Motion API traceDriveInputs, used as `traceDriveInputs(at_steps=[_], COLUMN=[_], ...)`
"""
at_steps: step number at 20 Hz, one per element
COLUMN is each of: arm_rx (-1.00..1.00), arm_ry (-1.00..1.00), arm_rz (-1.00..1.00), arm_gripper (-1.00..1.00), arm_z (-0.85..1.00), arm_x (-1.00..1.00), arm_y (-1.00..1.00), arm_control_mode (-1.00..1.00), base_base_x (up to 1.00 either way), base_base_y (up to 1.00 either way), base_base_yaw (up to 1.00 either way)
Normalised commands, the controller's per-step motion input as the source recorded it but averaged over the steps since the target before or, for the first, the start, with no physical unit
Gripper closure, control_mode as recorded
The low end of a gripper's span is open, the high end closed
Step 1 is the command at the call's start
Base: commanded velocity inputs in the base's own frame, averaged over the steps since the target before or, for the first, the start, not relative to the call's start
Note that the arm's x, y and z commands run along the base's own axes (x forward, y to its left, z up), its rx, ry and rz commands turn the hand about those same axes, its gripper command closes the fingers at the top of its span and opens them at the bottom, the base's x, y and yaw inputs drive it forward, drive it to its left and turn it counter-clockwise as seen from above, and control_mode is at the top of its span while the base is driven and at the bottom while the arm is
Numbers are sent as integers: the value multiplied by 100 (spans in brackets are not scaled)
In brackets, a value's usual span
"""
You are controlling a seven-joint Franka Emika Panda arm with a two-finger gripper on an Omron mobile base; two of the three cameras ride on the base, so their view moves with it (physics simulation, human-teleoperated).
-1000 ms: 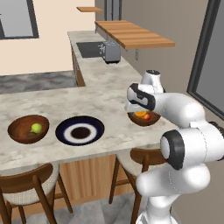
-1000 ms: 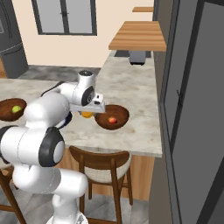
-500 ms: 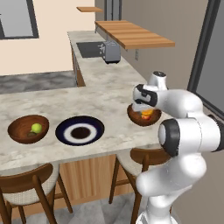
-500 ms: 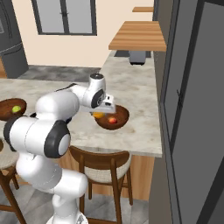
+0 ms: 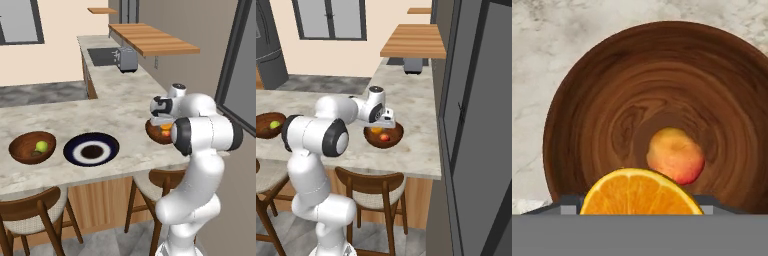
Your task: Take the fruits from the plate on the dining counter and place two fruits in each bowl.
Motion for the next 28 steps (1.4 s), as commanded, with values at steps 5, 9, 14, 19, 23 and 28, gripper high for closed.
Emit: traceDriveInputs(at_steps=[5, 9, 14, 19, 23, 28], arm_rx=[0, 0, 0, 0, 0, 0], arm_ry=[1, 1, 2, 0, 0, 0], arm_rz=[0, 0, 0, 0, 0, -2], arm_gripper=[100, 100, -100, -100, -100, -100], arm_z=[-47, -43, -11, 0, 35, 64], arm_x=[31, 31, 15, 0, -14, -37], arm_y=[-16, -8, -1, 0, 0, -13], arm_control_mode=[-100, -100, -100, -100, -100, -100], base_base_x=[0, 0, 0, 0, 0, 0], base_base_y=[0, 0, 0, 0, 0, 0], base_base_yaw=[0, 0, 0, 0, 0, 0])
